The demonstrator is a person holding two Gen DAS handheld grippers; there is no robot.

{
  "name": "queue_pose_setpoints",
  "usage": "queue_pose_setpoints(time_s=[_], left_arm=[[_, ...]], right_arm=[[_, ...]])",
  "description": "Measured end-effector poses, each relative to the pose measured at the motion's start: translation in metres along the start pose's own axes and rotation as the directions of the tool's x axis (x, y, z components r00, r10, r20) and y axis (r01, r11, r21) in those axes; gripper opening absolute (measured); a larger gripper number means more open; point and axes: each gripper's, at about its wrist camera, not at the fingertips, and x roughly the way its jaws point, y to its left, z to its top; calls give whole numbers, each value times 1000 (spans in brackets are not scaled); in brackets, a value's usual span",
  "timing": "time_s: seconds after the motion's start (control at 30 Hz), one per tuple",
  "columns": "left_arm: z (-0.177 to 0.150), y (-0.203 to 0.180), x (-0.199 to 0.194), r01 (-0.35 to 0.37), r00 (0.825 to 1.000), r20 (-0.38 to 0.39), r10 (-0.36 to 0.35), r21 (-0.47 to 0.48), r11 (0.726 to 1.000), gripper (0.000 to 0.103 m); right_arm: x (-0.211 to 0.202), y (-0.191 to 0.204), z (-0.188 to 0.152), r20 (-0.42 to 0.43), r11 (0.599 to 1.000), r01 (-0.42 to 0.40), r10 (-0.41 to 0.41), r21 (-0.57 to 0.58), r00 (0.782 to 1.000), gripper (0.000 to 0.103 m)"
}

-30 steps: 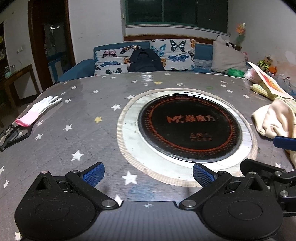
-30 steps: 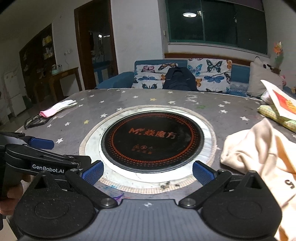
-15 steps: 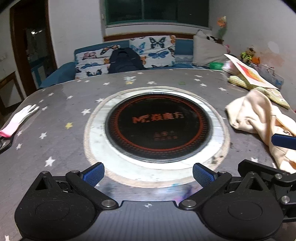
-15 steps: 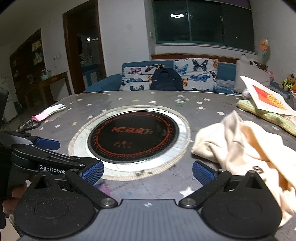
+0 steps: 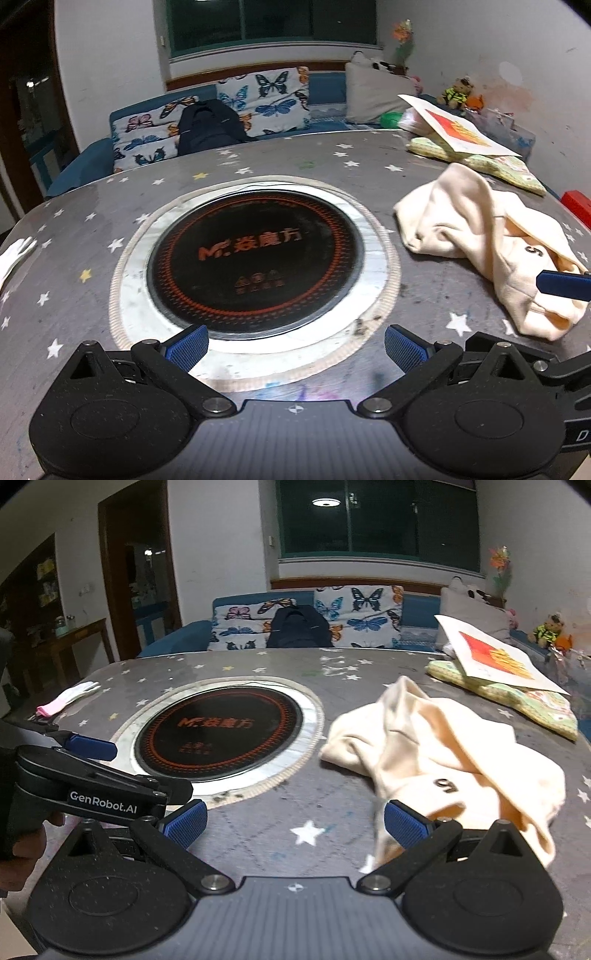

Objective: Fold clothes
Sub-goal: 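Lower both grippers onto the cream sweatshirt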

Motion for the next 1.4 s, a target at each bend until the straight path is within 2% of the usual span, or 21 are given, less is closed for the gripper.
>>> queue_pose_setpoints(time_s=[0.57, 0.63, 0.87, 1.13, 1.4], left_arm=[[23, -38, 6, 59, 998, 8, -59, 57, 997, 103], [26, -43, 7, 70, 997, 9, -71, 63, 996, 103], [36, -58, 9, 109, 994, 15, -110, 82, 991, 103], [57, -80, 6, 186, 981, 42, -191, 116, 976, 100], [81, -101, 19, 253, 964, 45, -261, 126, 959, 95]], right_arm=[[-20, -41, -12, 22, 995, 97, -98, 38, 995, 102], [-22, -47, -13, 23, 993, 109, -110, 47, 994, 97], [-28, -63, -11, 31, 988, 136, -138, 77, 990, 95], [-28, -77, -10, 29, 984, 142, -146, 110, 989, 83], [-25, -91, -6, 40, 979, 160, -166, 124, 985, 81]])
